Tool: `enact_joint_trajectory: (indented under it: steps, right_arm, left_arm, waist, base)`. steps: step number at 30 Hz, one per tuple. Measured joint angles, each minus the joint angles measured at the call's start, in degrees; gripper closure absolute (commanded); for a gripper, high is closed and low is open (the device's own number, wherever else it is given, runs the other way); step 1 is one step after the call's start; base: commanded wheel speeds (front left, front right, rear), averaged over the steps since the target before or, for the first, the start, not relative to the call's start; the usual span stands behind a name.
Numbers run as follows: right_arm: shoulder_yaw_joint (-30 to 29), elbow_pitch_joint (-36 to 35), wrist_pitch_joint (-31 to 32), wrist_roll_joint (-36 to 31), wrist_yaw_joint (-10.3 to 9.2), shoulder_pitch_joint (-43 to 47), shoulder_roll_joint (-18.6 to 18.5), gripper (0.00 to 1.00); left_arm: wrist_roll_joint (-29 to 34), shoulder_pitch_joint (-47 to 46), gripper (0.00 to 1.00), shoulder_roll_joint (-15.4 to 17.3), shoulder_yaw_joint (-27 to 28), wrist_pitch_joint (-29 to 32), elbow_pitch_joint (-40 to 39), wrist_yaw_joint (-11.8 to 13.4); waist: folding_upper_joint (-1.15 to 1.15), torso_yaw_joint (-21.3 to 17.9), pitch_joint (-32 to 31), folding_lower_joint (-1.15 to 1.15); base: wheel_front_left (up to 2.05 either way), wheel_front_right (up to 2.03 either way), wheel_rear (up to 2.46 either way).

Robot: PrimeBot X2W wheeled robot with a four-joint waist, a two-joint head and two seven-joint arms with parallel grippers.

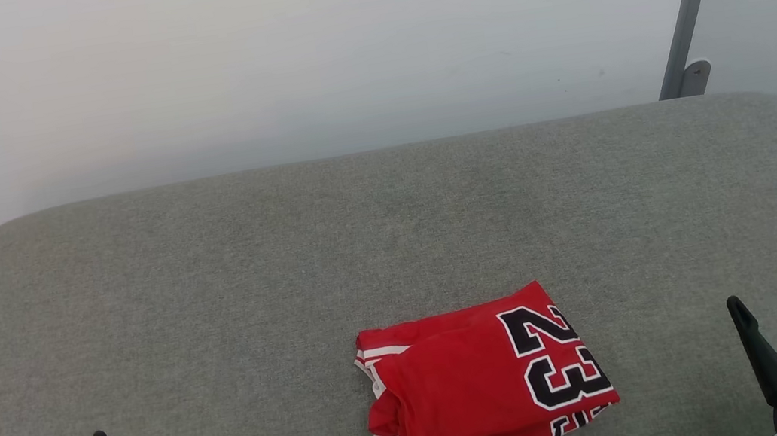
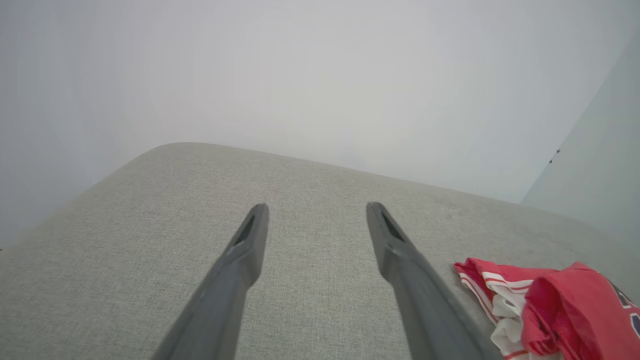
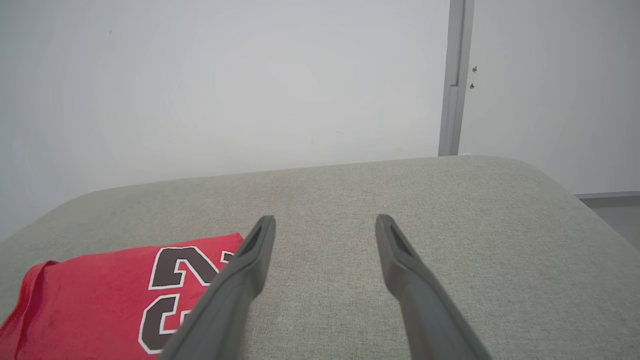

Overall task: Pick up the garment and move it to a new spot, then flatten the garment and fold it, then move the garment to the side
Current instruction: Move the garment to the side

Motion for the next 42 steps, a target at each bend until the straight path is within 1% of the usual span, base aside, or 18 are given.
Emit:
enact_joint_trajectory:
  steps: [8,17,22,26,38,42]
  right_arm:
    - [0.3,0.0,0.5,-0.1,0.0,-0.2,0.3,0.0]
    - [1.4,-0.4,1.8,-0.1,0.0,-1.0,0.4,0.0]
    - [3.9,0.0,5.8,1.5,0.0,-2.4,0.5,0.0]
    - [7.0,0.3,10.8,3.3,0.01,-5.4,-0.4,0.0]
    - [15.3,5.6,34.4,9.5,0.0,-14.1,-5.6,0.0]
    - [17.5,7.5,40.3,9.7,0.0,-17.0,-7.3,0.0]
  left_arm:
    - [-0.4,-0.6,0.0,-0.6,0.0,0.0,0.7,-0.4]
    - [0.2,-0.9,0.0,-0.3,-0.9,0.0,0.0,-0.5]
    - [0.3,-0.9,0.0,-0.3,-0.8,0.0,0.0,-0.5]
    - [0.4,-0.9,0.0,-0.2,-0.9,0.0,-0.1,-0.5]
    - [-0.6,-0.8,0.0,0.1,-2.3,0.7,-0.5,-0.5]
    - [-0.9,-1.1,0.0,0.2,-3.2,0.8,-0.3,-0.6]
  waist:
    - [0.0,0.5,-0.2,0.0]
    - [0.0,1.0,-0.1,0.0]
    - [0.0,1.7,0.1,0.0]
    - [0.0,2.9,0.4,0.0]
    - [0.0,9.4,2.1,0.0]
    - [0.0,11.5,3.2,0.0]
  base:
    - [0.0,0.0,0.0]
    - [0.0,0.0,0.0]
    - [0.0,0.0,0.0]
    - [0.0,0.0,0.0]
    - [0.0,0.0,0.0]
    - [0.0,0.0,0.0]
